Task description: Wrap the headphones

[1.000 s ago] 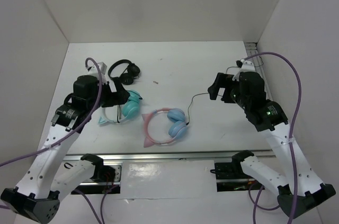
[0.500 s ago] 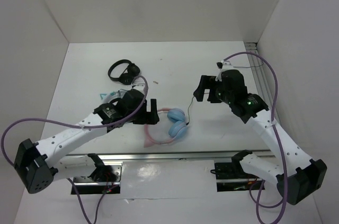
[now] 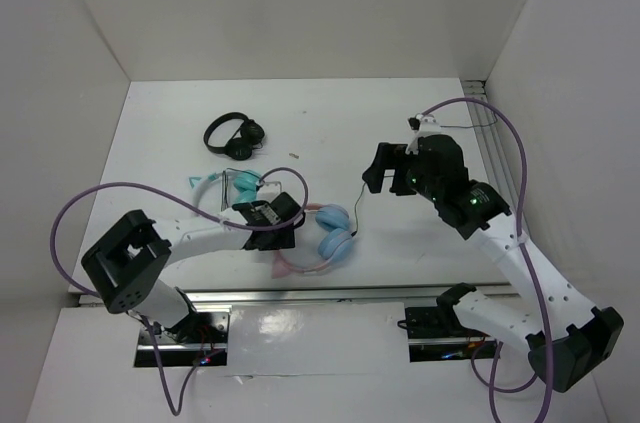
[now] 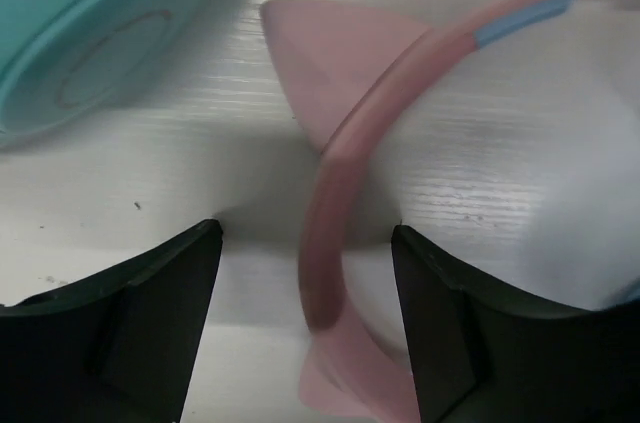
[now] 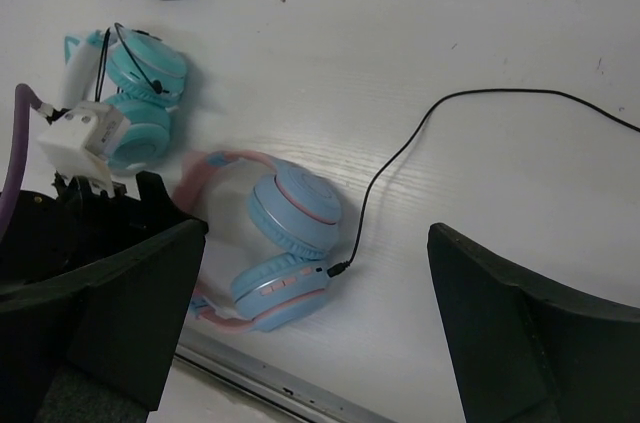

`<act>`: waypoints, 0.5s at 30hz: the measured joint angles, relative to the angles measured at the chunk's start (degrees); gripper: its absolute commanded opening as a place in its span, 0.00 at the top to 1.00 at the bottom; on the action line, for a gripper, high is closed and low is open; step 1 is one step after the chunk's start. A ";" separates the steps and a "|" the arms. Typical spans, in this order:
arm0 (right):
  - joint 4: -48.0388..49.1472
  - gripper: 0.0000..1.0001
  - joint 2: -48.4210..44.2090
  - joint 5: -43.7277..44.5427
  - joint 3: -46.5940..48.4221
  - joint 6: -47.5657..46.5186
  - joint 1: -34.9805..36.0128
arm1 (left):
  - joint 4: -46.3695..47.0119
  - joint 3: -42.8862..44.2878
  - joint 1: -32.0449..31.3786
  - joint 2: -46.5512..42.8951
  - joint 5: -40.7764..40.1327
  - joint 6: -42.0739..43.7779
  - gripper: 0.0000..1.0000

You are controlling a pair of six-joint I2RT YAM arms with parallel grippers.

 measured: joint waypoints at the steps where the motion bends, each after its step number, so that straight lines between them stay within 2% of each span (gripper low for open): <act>1: 0.02 0.00 -0.13 0.13 0.00 0.00 0.13 | 0.26 0.11 -0.66 0.85 -1.05 -0.79 0.29; 2: 0.02 0.00 -0.22 0.28 0.00 0.00 0.20 | 0.63 0.13 -0.98 0.92 -1.40 -1.40 0.50; 3: 0.04 0.00 -0.28 0.42 0.00 -0.02 0.22 | 0.90 0.13 -1.38 1.01 -1.92 -2.47 0.59; 6: 0.04 0.00 -0.33 0.94 0.00 -0.04 0.26 | 1.27 0.13 -2.69 1.31 -2.99 -4.33 0.97; 7: 0.04 0.00 -0.33 1.11 0.00 -0.04 0.26 | 1.49 0.13 -3.10 1.31 -3.13 -5.07 1.00; 10: 0.04 0.00 -0.35 1.68 0.00 -0.04 0.31 | 1.09 0.37 -5.14 1.33 -3.69 -7.50 1.00; 15: 4.15 0.00 -2.58 1.92 -3.58 -0.61 0.31 | -6.84 5.11 -10.86 1.05 -7.50 -10.47 1.00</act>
